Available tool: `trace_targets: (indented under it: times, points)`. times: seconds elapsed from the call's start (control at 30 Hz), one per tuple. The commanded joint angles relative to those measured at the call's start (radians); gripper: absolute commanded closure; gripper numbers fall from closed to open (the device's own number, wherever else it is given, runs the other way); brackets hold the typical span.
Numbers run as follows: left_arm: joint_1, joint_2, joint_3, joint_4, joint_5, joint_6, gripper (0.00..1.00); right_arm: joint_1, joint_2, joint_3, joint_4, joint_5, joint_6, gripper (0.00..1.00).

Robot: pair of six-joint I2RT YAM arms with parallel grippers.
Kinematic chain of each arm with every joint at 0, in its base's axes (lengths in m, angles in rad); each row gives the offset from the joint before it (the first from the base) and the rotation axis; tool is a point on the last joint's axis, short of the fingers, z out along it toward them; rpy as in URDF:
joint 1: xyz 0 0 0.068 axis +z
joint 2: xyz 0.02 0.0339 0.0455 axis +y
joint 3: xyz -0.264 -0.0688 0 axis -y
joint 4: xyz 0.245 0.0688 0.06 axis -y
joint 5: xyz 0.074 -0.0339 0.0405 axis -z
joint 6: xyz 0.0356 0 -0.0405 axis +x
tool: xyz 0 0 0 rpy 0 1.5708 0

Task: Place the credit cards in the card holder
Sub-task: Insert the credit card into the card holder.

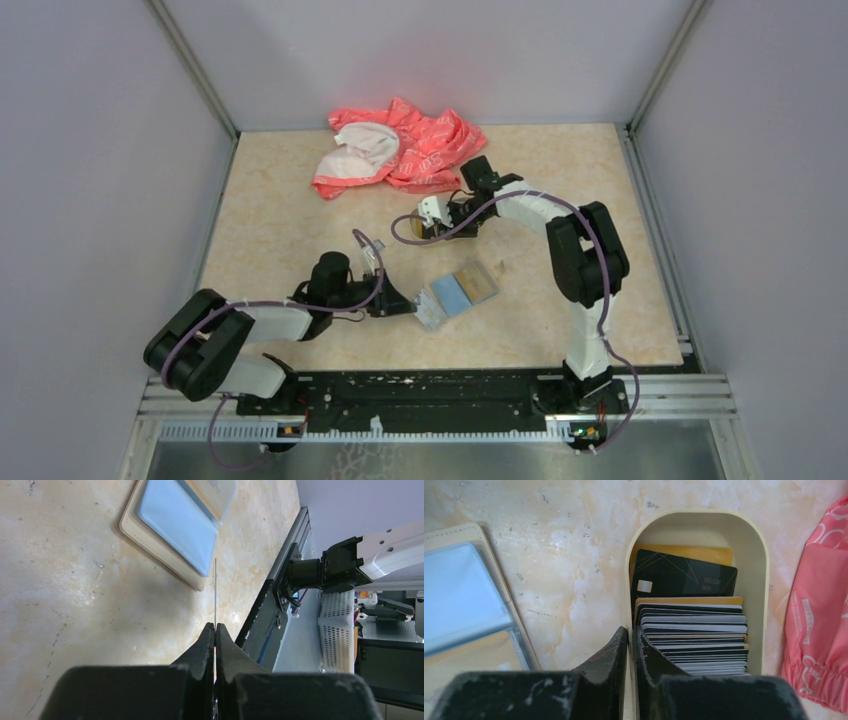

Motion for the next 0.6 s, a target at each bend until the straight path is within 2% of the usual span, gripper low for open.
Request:
trace_targets:
  times: [0.0, 0.23, 0.57]
  points:
    - [0.006, 0.035, 0.021, 0.081, 0.051, -0.015, 1.00, 0.005, 0.012, 0.043, 0.023, 0.043, 0.054, 1.00]
    - [0.007, 0.160, 0.080, 0.168, 0.118, -0.056, 1.00, -0.043, -0.072, -0.031, 0.074, 0.080, 0.127, 1.00]
    - [0.008, 0.383, 0.177, 0.353, 0.202, -0.163, 1.00, -0.189, -0.204, -0.206, 0.084, 0.062, 0.096, 1.00]
